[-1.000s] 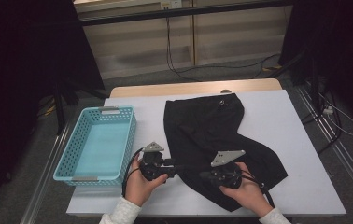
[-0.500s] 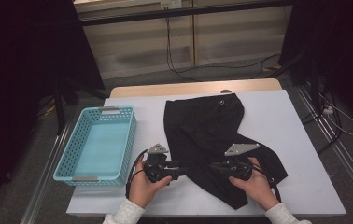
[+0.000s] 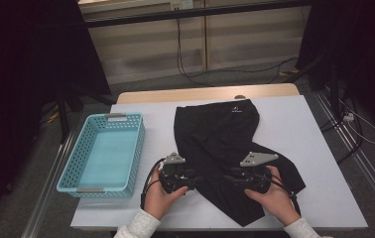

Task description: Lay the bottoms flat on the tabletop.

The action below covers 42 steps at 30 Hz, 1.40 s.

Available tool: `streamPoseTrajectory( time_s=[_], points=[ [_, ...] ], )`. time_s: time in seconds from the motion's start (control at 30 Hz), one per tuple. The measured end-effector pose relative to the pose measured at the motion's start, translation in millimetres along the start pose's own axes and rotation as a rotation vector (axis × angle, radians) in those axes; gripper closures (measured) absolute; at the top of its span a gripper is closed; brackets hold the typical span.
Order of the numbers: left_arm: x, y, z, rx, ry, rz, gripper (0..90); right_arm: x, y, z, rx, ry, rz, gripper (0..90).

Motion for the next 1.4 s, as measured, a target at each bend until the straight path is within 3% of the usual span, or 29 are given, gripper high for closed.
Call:
streamPoseTrajectory(
  time_s=[0.2, 0.33, 0.43, 0.5, 0.6, 0.7, 0.8, 0.87, 0.93, 1.0, 1.13, 1.33, 1.4],
  points=[
    [-3.5, -0.5, 8.2, -0.009, -0.019, 0.021, 54.6, -13.0, 21.9, -1.7, -0.04, -0.02, -0.046, 53.6],
    [-3.3, 0.3, 8.7, -0.013, -0.026, 0.029, 56.5, -13.3, 42.2, 8.4, -0.099, 0.008, -0.087, 52.8],
    [-3.4, 1.5, 7.6, -0.014, -0.027, 0.026, 56.6, -7.6, 51.7, 17.4, -0.109, 0.053, -0.13, 54.7],
    [-3.2, 2.8, 6.2, -0.016, -0.025, 0.019, 56.6, -3.6, 48.1, 20.4, -0.057, 0.081, -0.153, 65.3],
    [-3.0, 4.9, 4.4, -0.018, -0.022, 0.017, 57.1, -4.0, 34.9, 13.3, -0.058, 0.035, -0.064, 88.4],
    [-2.9, 5.5, 4.4, -0.014, -0.02, 0.017, 57.6, -4.0, 21.1, 6.2, -0.044, 0.023, -0.025, 89.9],
    [-3.0, 5.2, 4.3, -0.015, -0.018, 0.017, 58.1, 0.3, 9.4, 6.5, -0.046, 0.02, 0.023, 86.4],
    [-2.9, 5.1, 4.1, -0.017, -0.018, 0.016, 58.0, 4.9, 0.8, 6.8, -0.006, 0.039, 0.031, 84.5],
    [-3.0, 4.8, 3.7, -0.017, -0.014, 0.018, 58.0, 8.6, -5.1, 5.4, -0.002, 0.034, 0.053, 82.9],
    [-3.4, 4.4, 3.4, -0.015, -0.011, 0.016, 57.8, 12.1, -10.0, 3.7, 0.035, 0.052, 0.031, 78.9],
    [-4.5, 3.2, 4.3, -0.014, -0.008, 0.028, 57.5, 15.8, -15.9, 2.7, 0.032, 0.043, 0.077, 70.1],
    [-6.5, -3.2, 13.2, 0.023, -0.001, 0.061, 57.8, 13.6, -20.9, -3.7, 0.07, 0.027, 0.074, 58.3],
    [-4.9, -4.4, 15.5, 0.034, 0.01, 0.061, 63.3, 14.7, -22.5, -4.3, 0.082, 0.033, 0.071, 57.5]
  ],
)
Point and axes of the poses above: each handheld gripper's, and its own axes: z roughly forward along the jaws, x roughly out of its underside, y roughly to its left, the point moved 5 cm from there along z, roughly forward along the jaws, and after that the axes turned 5 degrees about -z, right-handed, at the moved point
